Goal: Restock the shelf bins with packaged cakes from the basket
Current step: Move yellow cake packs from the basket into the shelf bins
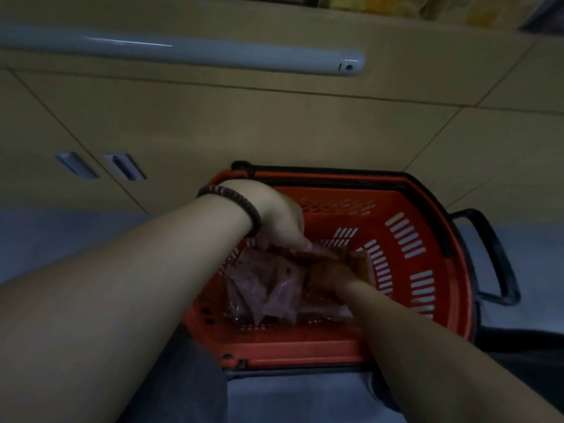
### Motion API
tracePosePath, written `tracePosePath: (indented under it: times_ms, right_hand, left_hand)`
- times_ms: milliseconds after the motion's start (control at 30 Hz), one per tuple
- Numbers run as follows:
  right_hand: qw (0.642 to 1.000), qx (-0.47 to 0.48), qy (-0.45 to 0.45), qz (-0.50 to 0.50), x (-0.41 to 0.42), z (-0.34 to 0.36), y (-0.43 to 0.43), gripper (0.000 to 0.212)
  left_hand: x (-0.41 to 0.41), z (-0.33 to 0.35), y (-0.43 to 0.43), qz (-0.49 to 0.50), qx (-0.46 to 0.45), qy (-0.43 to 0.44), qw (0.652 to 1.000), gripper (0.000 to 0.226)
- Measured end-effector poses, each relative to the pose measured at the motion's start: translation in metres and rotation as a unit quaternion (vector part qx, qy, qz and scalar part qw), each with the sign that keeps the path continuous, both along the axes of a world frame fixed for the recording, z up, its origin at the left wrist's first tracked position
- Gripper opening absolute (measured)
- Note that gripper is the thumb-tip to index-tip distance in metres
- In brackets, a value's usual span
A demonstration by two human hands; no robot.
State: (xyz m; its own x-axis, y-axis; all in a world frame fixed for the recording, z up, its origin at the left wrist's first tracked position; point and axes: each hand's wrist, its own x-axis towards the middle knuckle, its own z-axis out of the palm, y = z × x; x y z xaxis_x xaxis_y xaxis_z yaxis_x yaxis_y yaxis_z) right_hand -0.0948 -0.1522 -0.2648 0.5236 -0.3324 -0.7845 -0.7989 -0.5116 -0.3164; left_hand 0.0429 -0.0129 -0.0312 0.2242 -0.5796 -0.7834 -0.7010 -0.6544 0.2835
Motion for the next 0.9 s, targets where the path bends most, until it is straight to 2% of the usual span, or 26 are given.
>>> tracePosePath:
  times_ms: [67,133,200,300,400,433,500,533,600,700,767,800,833,867,900]
  right_hand:
    - [0.997,0.059,0.011,-0.047,-0.006,0.020,-0.004,0.049]
    - [0.990,0.124,0.026,-0.063,-0.007,0.045,-0.009,0.053]
    - [0.989,0.127,0.064,-0.048,-0.004,0.073,-0.021,0.052]
    - [0.981,0.108,0.161,0.026,0.001,0.109,-0.041,0.062]
    - [0.986,0.113,0.088,0.088,0.010,0.145,-0.052,0.026]
    - [0.987,0.091,0.048,0.126,0.014,0.161,-0.053,0.025]
    - [0.980,0.053,-0.021,0.189,0.025,0.194,-0.048,0.035]
    - [0.976,0.052,-0.042,0.209,0.029,0.206,-0.046,0.040]
    - [0.966,0.051,-0.070,0.244,0.034,0.219,-0.037,0.046]
    - [0.953,0.065,-0.123,0.268,0.036,0.224,-0.034,0.050]
    - [0.953,0.187,-0.150,0.186,0.034,0.213,-0.034,0.033]
    - [0.948,0.260,-0.148,0.105,0.033,0.204,-0.033,0.038]
    - [0.939,0.312,-0.142,0.013,0.032,0.192,-0.034,0.053]
    - [0.936,0.317,-0.138,-0.069,0.033,0.179,-0.034,0.063]
    - [0.944,0.276,-0.140,-0.116,0.033,0.164,-0.033,0.063]
  left_hand:
    - [0.000,0.003,-0.001,0.007,0.002,0.006,1.000,0.041]
    - [0.002,0.004,0.000,0.014,-0.003,0.008,1.000,0.041]
    - [0.002,0.006,0.003,0.018,0.002,0.011,1.000,0.044]
    - [0.002,0.008,0.008,0.018,0.021,0.013,1.000,0.050]
    - [-0.001,0.012,0.011,0.013,0.003,-0.016,1.000,0.062]
    - [-0.001,0.013,0.012,0.019,-0.013,-0.026,0.999,0.070]
    - [-0.002,0.013,0.013,0.037,-0.045,-0.030,0.998,0.088]
    - [-0.002,0.013,0.014,0.044,-0.061,-0.026,0.997,0.090]
    - [-0.003,0.010,0.014,0.059,-0.100,-0.010,0.993,0.080]
    - [0.004,0.005,0.014,0.115,-0.153,-0.022,0.981,0.048]
    - [0.012,0.006,0.015,0.136,-0.147,-0.062,0.978,0.044]
    - [0.014,0.009,0.015,0.142,-0.137,-0.079,0.977,0.047]
    - [0.016,0.010,0.016,0.137,-0.127,-0.100,0.977,0.049]
    - [0.017,0.010,0.017,0.127,-0.113,-0.123,0.978,0.051]
    - [0.019,0.011,0.019,0.116,-0.098,-0.141,0.978,0.050]
